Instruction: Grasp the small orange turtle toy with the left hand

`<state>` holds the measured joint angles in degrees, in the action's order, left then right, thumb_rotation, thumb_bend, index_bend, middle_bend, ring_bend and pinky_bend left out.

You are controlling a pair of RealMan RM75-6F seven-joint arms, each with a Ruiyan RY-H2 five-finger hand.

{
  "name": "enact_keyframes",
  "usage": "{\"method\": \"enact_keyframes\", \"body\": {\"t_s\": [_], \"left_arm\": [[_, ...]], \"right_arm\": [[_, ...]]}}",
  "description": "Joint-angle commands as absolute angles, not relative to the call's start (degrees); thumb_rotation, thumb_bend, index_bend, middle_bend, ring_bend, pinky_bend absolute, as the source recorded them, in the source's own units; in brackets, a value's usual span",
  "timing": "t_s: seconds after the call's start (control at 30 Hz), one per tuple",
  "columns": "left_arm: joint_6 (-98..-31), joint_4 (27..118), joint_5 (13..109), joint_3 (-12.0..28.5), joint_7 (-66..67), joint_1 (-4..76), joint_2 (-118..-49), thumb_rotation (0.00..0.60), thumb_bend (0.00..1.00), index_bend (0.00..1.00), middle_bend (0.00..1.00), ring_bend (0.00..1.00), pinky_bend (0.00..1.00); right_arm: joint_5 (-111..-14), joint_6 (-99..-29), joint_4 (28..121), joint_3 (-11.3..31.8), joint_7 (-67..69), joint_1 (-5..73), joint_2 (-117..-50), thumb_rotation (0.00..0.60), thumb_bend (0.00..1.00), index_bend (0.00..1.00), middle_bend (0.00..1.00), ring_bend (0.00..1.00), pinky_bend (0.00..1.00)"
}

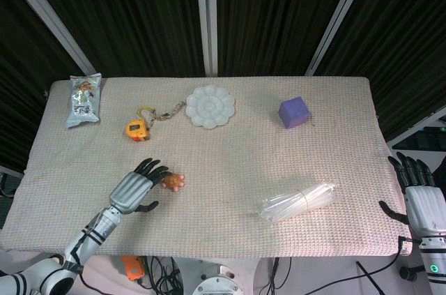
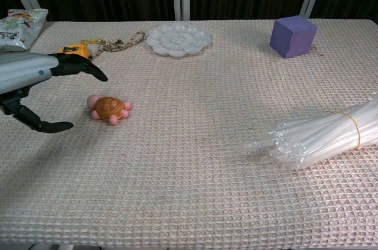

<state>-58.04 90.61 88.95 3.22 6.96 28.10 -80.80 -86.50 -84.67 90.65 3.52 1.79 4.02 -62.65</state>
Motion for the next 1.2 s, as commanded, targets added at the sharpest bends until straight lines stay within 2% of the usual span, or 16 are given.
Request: {"method": "enact_keyframes", "body": {"t_s": [0.03,0.27,0.5,0.67,0.9,1.07,1.2], "left_arm": [[-57.1,88.9,87.9,4.1,7.8,29.6,-82.8,0.600,0.27,0.18,0.15,0.00,0.01],[-56.0,84.5,85.9,5.2,7.9,31.9,-87.1,0.600,0.28,0.22,0.20,0.00,0.06],[-55.1,81.4,84.6,4.8,6.8,33.0,-89.3,0.600,0.28,0.26,0.21,0.00,0.06],[-55.8,79.8,84.7,4.5,6.4,33.5,-90.2,0.600,0.31,0.31,0.30,0.00,0.07],[-57.2,78.4,85.2,4.0,5.6,33.7,-91.0,0.600,0.35,0.43,0.43,0.03,0.09],[-56.9,77.9,84.9,3.2,6.5,33.9,-91.3,0.600,0.35,0.46,0.44,0.05,0.10],[-58.2,77.0,85.0,3.2,6.6,33.7,-92.2,0.600,0.35,0.54,0.52,0.12,0.11]], "right_arm": [[-86.4,-84.7,90.5,3.5,1.9,4.0,-62.7,0.600,0.11,0.00,0.00,0.00,0.00],[-86.2,-84.4,90.0,3.6,2.6,4.1,-62.6,0.600,0.11,0.00,0.00,0.00,0.00],[-85.4,-84.1,89.3,3.8,3.5,4.1,-62.4,0.600,0.11,0.00,0.00,0.00,0.00],[-85.5,-83.7,89.1,3.7,3.7,4.3,-62.5,0.600,0.11,0.00,0.00,0.00,0.00],[-85.5,-83.5,89.2,3.7,3.4,4.5,-62.5,0.600,0.11,0.00,0.00,0.00,0.00],[-85.5,-83.4,89.5,3.7,3.1,4.5,-62.4,0.600,0.11,0.00,0.00,0.00,0.00],[-85.4,-83.5,89.6,3.7,3.1,4.4,-62.3,0.600,0.11,0.00,0.00,0.00,0.00]]}}
